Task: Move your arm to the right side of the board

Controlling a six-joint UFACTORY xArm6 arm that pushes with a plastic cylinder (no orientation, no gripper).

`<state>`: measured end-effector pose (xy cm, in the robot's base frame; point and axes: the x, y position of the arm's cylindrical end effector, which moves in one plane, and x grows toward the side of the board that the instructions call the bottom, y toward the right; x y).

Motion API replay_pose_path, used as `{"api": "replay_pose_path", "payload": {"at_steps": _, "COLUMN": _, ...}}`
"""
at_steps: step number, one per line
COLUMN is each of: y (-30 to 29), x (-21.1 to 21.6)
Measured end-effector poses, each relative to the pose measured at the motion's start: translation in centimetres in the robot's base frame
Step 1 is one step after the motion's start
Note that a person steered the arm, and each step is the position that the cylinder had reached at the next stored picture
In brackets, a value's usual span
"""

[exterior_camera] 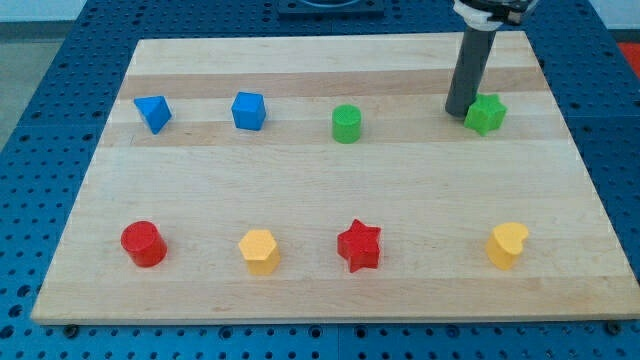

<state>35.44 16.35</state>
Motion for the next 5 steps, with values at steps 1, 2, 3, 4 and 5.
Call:
{"api": "replay_pose_path", "payload": {"at_steps": 1, "y": 0.0, "x": -0.1}}
{"api": "replay_pose_path", "payload": {"at_steps": 2, "y": 0.0, "x": -2.6}}
{"api": "replay_pose_path", "payload": {"at_steps": 3, "y": 0.9, "x": -4.1}}
{"api": "replay_pose_path", "payload": {"at_steps": 4, "y": 3.5, "x": -4.1}}
{"api": "replay_pose_path", "payload": {"at_steps": 5, "y": 6.2, "x": -4.1}}
